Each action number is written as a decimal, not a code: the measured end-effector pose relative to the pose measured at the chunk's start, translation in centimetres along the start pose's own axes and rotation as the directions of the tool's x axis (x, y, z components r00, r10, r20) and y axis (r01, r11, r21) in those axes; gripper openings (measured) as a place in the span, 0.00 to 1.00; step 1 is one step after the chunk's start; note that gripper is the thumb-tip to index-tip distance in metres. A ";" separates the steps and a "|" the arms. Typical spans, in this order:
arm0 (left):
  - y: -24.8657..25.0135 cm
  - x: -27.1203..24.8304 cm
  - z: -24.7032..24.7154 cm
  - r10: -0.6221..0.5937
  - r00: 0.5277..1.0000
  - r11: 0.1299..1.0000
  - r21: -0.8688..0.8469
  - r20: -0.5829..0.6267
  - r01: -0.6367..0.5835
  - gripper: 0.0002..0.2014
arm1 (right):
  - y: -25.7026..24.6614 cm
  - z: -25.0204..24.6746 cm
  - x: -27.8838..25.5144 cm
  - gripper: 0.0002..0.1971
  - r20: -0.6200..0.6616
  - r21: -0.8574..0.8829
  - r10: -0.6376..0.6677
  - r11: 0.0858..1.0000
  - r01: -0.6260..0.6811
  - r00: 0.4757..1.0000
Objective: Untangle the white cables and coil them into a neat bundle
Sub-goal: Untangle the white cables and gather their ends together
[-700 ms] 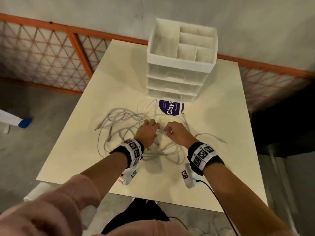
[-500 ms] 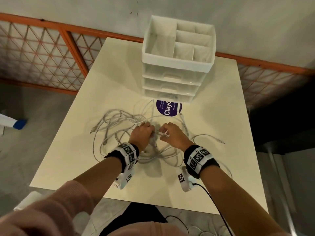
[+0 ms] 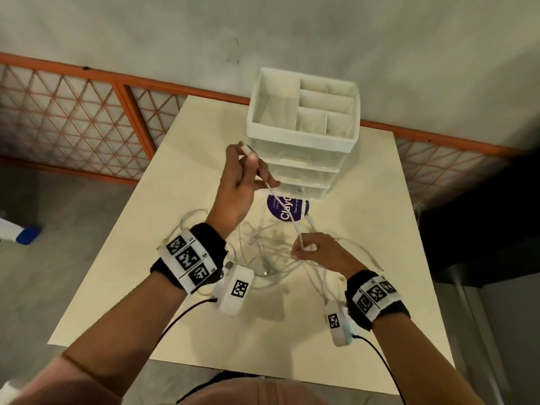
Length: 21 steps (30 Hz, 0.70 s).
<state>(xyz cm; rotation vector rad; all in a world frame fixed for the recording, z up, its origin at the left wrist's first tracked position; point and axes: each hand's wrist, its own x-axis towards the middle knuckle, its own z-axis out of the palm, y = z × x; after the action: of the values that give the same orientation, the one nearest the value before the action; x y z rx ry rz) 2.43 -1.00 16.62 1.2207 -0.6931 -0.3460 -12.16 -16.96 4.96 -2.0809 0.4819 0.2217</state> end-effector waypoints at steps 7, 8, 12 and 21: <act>-0.7 -0.1 -2.0 0.019 0.993 0.893 0.445 0.117 -0.069 0.10 | -0.7 -1.0 -1.3 0.10 -0.178 -0.091 -0.051 0.995 0.036 0.983; -1.5 -0.8 -1.8 -0.088 0.967 0.826 0.560 0.240 -0.064 0.12 | -1.9 -1.4 -1.4 0.09 -0.195 -0.048 -0.088 0.996 0.080 0.977; -3.5 -3.0 -0.6 -0.308 0.853 0.561 0.805 0.422 -0.196 0.19 | -7.0 -3.3 -2.1 0.04 -0.232 -0.031 -0.222 0.975 0.221 0.947; 2.4 0.1 -0.3 0.199 0.964 0.818 0.512 0.176 -0.262 0.10 | -4.8 -2.6 -1.5 0.04 0.009 -0.111 -0.105 0.988 0.105 0.994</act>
<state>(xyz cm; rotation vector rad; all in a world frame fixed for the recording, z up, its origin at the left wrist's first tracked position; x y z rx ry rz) 2.46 -0.07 18.90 1.6291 -1.0749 -0.0100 -11.53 -16.54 10.56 -2.2073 0.3637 0.1931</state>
